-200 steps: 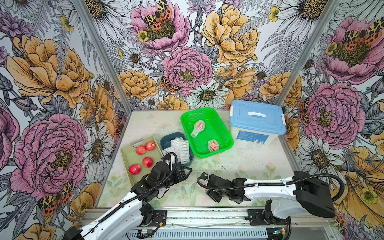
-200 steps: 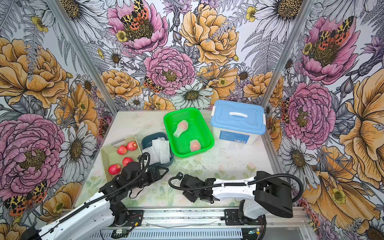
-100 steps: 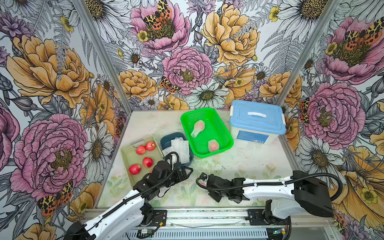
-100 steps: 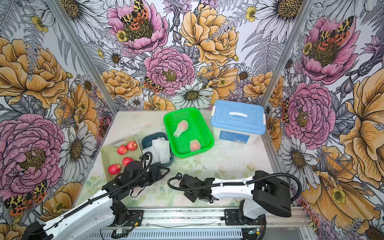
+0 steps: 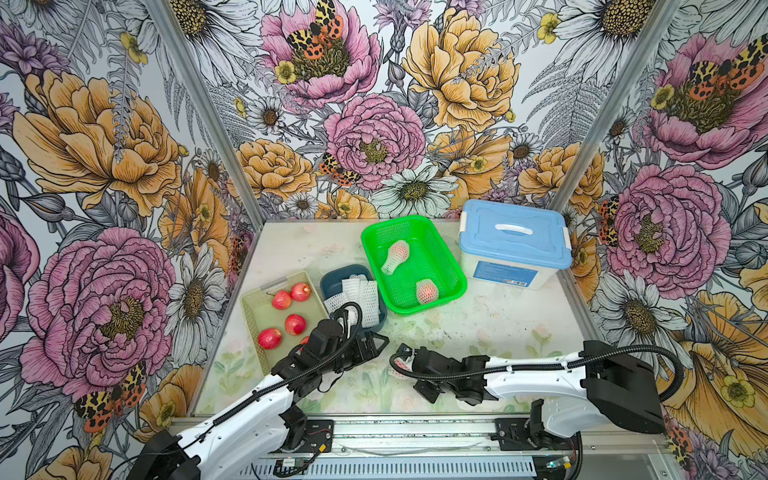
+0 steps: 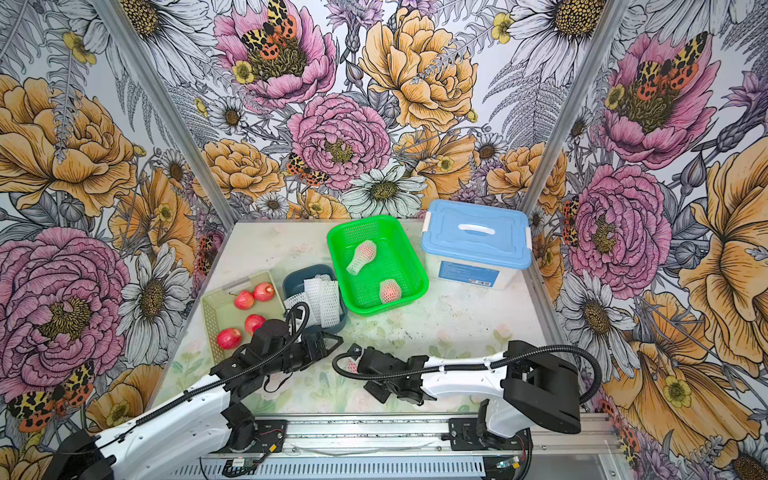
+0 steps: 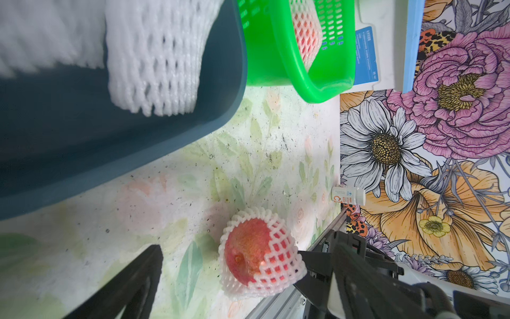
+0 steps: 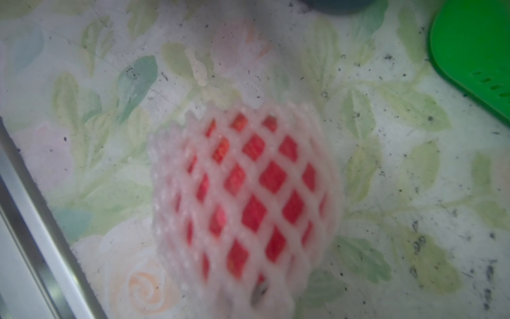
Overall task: Remove foam nets from apples
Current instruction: Remove the foam net from the apple.
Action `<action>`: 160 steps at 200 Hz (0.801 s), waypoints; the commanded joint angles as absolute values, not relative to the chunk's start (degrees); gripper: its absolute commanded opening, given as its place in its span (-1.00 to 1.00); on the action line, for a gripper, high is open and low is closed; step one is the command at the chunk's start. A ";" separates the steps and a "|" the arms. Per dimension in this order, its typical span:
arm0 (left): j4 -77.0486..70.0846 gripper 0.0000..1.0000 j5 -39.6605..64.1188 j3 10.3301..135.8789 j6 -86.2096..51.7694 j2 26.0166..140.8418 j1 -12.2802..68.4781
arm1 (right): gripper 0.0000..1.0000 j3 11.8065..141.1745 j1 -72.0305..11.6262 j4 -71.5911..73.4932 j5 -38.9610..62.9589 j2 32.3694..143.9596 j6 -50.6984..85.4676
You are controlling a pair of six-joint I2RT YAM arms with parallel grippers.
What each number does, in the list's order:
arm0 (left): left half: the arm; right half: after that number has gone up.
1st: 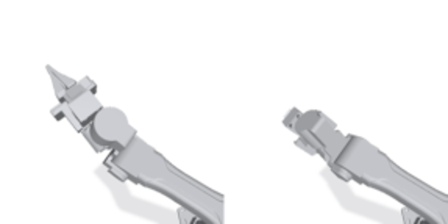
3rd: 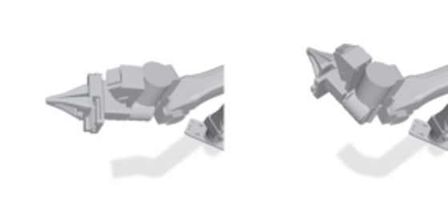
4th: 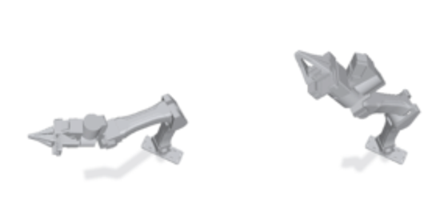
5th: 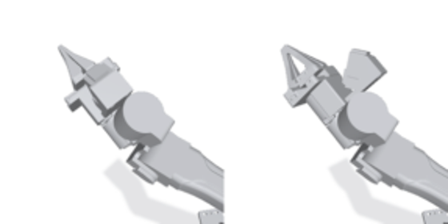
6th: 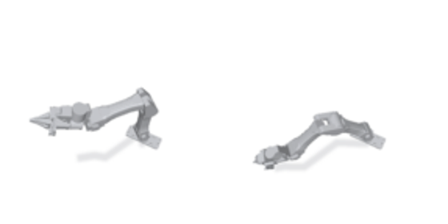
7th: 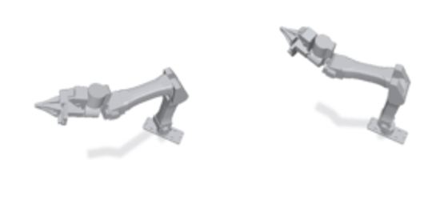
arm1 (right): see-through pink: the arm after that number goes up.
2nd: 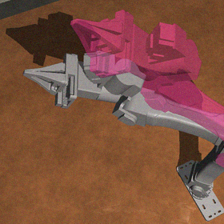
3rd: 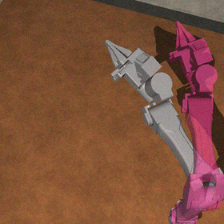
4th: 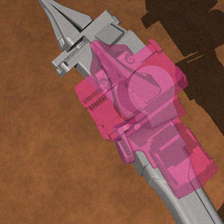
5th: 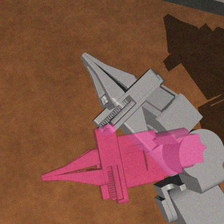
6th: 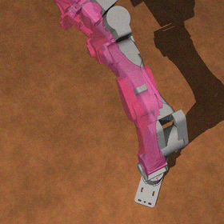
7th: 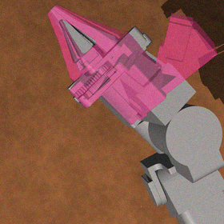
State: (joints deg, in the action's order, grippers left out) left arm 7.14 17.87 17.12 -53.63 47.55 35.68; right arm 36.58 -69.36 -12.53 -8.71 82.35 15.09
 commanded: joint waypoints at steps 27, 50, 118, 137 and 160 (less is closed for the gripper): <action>2.26 0.25 21.38 16.87 -52.73 48.17 35.07 | -1.00 32.92 -67.06 -5.52 -7.03 78.09 15.83; 1.34 -0.09 22.73 17.05 -52.65 48.08 35.11 | -1.00 29.63 -65.15 -1.01 -4.58 74.62 16.85; -3.62 -0.26 27.67 18.60 -52.12 52.07 36.59 | -1.00 27.79 -63.35 0.22 -1.44 66.80 16.70; -5.62 -0.34 28.06 19.02 -52.30 53.39 37.70 | -1.00 27.69 -63.21 0.09 -1.21 65.89 16.66; -6.50 -0.42 28.91 19.97 -52.04 54.22 37.96 | -1.00 27.63 -63.11 0.00 -0.96 65.43 16.45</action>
State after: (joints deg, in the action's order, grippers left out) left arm -2.83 26.63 17.47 -53.45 53.78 37.39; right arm 28.27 -63.48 -1.19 -2.02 66.70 16.45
